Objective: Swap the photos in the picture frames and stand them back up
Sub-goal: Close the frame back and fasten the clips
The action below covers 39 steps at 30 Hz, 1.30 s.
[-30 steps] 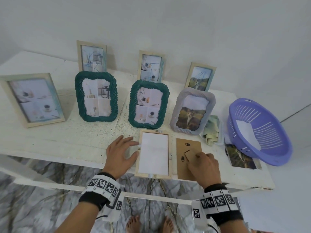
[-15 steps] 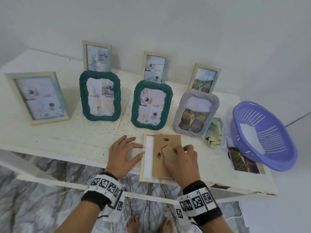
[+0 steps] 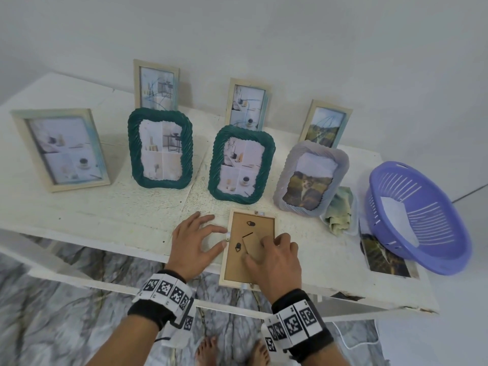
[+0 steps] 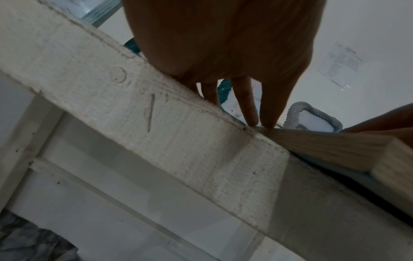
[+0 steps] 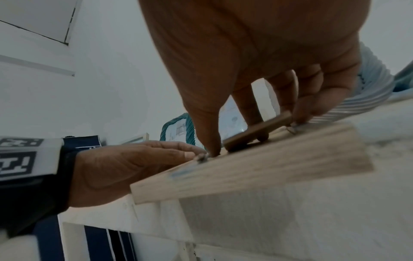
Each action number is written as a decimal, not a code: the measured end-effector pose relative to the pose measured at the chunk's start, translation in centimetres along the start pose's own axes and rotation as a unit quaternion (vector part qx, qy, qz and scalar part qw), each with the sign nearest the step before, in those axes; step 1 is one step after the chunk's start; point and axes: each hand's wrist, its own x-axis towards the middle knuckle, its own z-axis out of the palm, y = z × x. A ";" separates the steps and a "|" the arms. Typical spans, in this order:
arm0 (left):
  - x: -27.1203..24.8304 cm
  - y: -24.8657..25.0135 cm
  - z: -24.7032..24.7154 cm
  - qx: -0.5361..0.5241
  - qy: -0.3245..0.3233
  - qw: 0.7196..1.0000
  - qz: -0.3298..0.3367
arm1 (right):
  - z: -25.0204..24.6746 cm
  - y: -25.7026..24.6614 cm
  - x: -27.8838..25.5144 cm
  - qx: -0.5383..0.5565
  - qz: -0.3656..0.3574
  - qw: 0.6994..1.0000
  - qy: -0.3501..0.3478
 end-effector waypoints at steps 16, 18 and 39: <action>-0.5 0.0 0.4 0.098 -0.026 0.995 0.025 | -0.9 7.4 1.9 0.241 -0.071 0.967 -0.043; -0.4 0.0 0.5 0.096 -0.025 0.995 0.022 | -0.9 7.9 2.0 0.254 -0.074 0.962 -0.068; -0.5 0.6 0.3 0.080 -0.062 0.995 0.023 | -1.5 9.3 5.2 0.213 -0.180 0.936 -0.214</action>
